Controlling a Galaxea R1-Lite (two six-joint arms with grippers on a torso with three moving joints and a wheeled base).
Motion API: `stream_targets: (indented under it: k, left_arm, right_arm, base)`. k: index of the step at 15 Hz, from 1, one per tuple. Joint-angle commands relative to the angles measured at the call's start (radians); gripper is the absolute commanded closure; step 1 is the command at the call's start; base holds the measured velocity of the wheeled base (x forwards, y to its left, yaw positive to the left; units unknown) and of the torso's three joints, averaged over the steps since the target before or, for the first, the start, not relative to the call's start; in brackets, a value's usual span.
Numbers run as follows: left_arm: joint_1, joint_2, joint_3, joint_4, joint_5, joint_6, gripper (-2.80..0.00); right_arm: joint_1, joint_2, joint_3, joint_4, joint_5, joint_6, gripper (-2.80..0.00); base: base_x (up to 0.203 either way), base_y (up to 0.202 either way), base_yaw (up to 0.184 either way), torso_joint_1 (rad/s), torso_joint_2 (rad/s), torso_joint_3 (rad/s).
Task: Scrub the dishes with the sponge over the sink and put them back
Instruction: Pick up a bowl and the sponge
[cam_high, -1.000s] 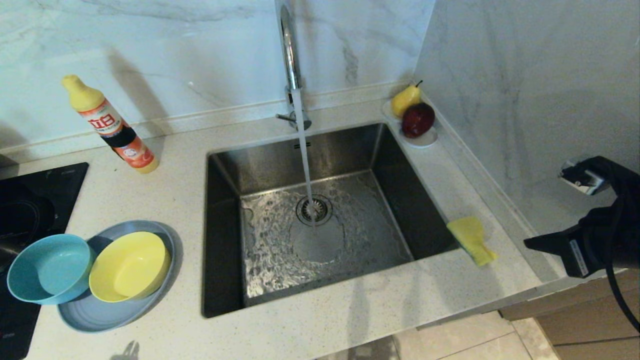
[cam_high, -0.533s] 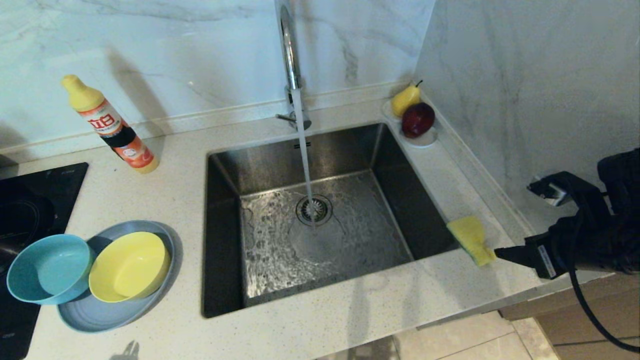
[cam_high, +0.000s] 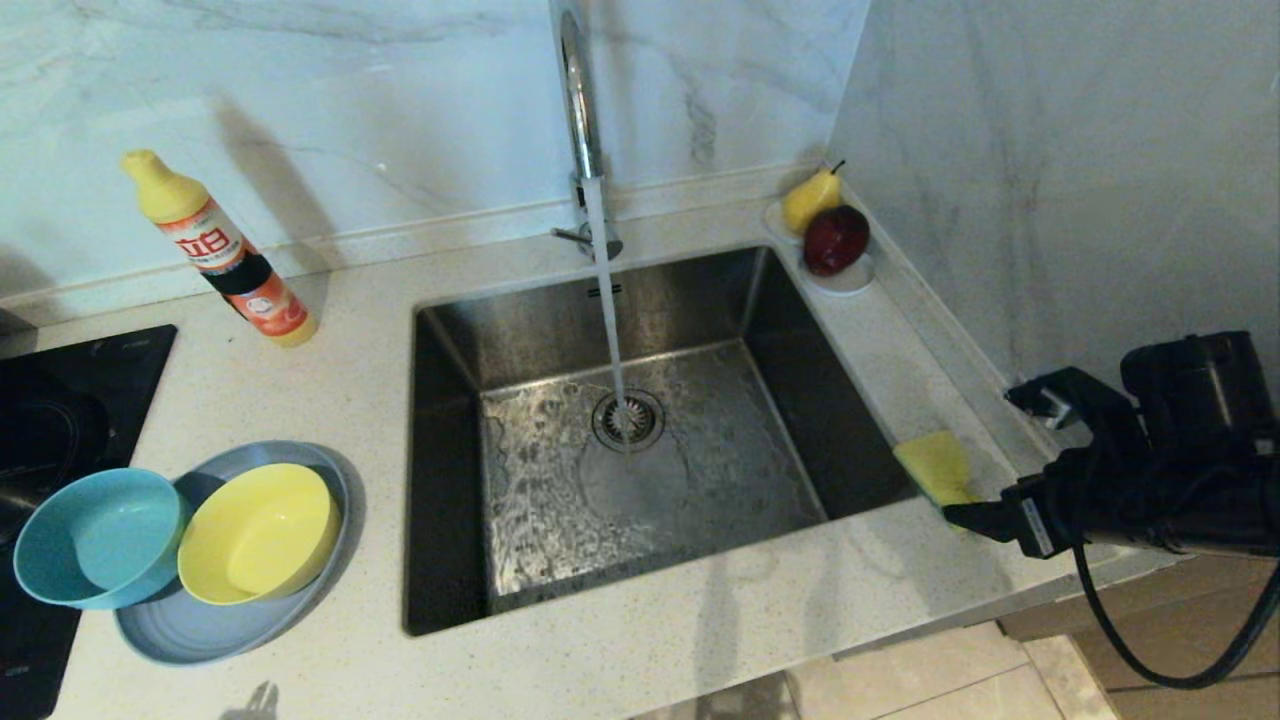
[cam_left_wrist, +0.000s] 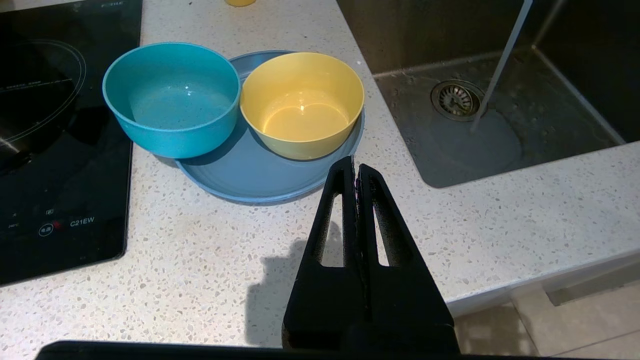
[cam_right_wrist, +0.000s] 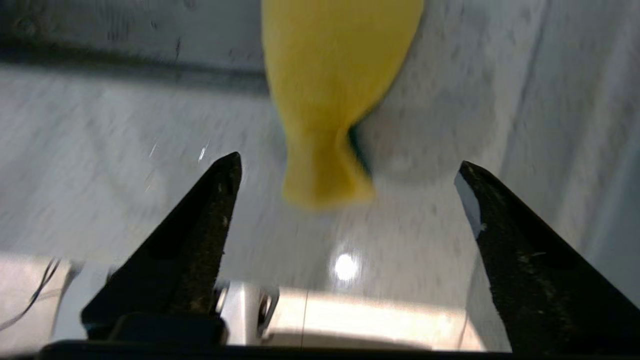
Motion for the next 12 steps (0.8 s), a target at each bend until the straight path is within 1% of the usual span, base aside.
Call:
stream_targets:
  k: [1,2,9,12]
  left_arm:
    - [0.0,0.002,0.04,-0.001,0.0,0.0,0.0]
    - [0.0,0.002,0.04,-0.001,0.0,0.0,0.0]
    - [0.0,0.002,0.04,-0.001,0.0,0.0,0.0]
    - [0.0,0.002,0.04,-0.001,0.0,0.0,0.0]
  right_arm:
    - [0.0,0.045,0.038,-0.092,-0.001,-0.002,-2.8]
    - [0.0,0.05,0.045,-0.113,-0.001,-0.003,-2.8]
    - [-0.001,0.084,0.03,-0.124,0.007,-0.009,-2.8]
    - [0.0,0.125,0.029,-0.193,0.007,-0.016,-2.8]
  base:
    - [0.0,0.0,0.0,0.0,0.0,0.0]
    - [0.0,0.0,0.0,0.0,0.0,0.0]
    - [0.0,0.0,0.0,0.0,0.0,0.0]
    - [0.0,0.0,0.0,0.0,0.0,0.0]
